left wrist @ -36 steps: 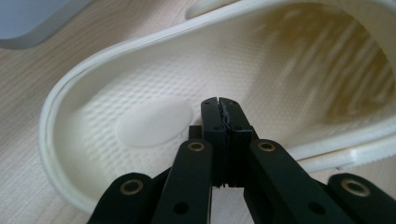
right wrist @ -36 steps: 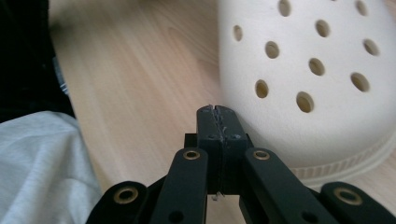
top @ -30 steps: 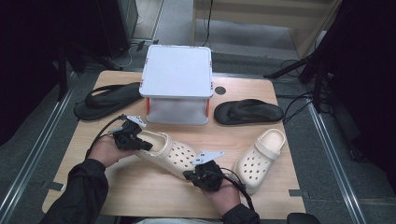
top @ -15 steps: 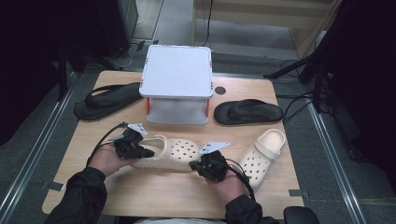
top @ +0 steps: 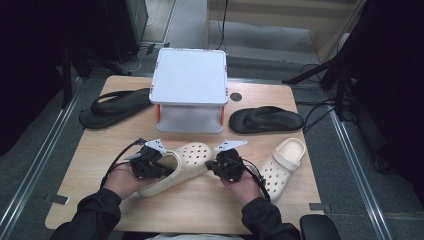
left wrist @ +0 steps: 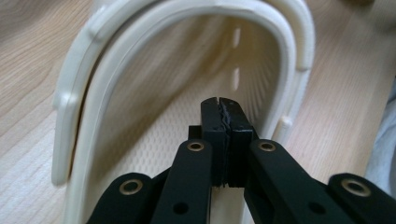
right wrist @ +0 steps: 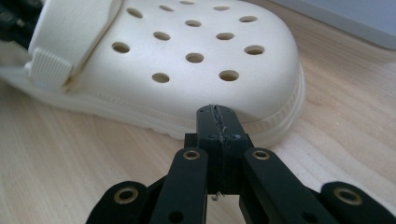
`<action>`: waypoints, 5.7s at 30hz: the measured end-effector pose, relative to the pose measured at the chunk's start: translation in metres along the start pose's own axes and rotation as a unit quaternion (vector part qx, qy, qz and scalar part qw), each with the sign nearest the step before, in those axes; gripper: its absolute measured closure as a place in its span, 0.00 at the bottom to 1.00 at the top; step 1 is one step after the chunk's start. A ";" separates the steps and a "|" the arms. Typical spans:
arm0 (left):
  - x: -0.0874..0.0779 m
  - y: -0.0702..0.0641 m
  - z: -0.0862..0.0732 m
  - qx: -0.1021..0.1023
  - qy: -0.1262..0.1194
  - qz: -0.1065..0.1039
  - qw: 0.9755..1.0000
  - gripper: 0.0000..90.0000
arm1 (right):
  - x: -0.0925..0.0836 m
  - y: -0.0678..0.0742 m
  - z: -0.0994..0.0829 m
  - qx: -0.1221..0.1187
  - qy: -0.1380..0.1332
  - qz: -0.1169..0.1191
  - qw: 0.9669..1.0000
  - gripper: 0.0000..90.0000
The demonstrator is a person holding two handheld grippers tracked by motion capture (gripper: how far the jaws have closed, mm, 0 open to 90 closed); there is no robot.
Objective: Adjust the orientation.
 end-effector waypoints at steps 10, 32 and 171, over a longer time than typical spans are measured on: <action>-0.001 -0.005 0.002 -0.021 -0.022 0.002 1.000 1.00 | 0.010 -0.010 0.017 0.004 0.002 0.002 1.000 1.00; -0.001 -0.005 0.009 -0.058 -0.042 0.038 0.997 1.00 | 0.042 0.002 0.056 -0.006 0.007 0.014 1.000 1.00; -0.056 0.088 0.006 -0.092 -0.111 0.126 0.982 0.45 | -0.150 -0.097 -0.141 0.037 0.006 -0.066 0.997 1.00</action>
Point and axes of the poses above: each handheld gripper's, and its own axes: x roughly forward along the jaws, z roughly out of its top, y roughly to its left, the point moved 6 cm from there along x, roughly forward along the jaws, and after that the axes turned 6 degrees about y, right-handed, at the moved point
